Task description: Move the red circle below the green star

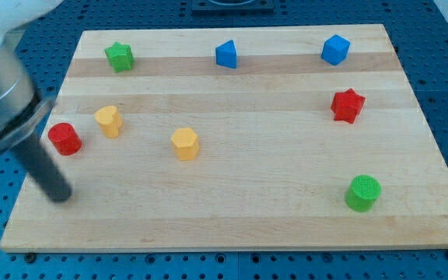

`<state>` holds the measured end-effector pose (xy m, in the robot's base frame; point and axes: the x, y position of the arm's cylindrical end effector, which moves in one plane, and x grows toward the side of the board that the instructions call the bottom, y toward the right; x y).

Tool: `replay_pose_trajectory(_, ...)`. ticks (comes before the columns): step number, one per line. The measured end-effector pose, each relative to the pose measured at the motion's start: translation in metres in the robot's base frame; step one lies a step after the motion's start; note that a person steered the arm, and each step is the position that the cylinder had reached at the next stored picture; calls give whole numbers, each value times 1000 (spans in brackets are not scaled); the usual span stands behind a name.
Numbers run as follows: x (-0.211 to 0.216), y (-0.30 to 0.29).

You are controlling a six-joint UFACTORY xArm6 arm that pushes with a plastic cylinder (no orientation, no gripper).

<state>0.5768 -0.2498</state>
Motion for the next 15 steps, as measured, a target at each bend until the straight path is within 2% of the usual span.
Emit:
replay_pose_trajectory(1,9,-43)
replay_pose_trajectory(3,-97,-50)
replay_pose_trajectory(6,-169,-44)
replay_pose_trajectory(8,-162,-55)
replay_pose_trajectory(9,-128,-52)
replay_pose_trajectory(11,-76,-1)
replay_pose_trajectory(12,-98,20)
replay_pose_trajectory(14,-175,35)
replay_pose_trajectory(15,-192,35)
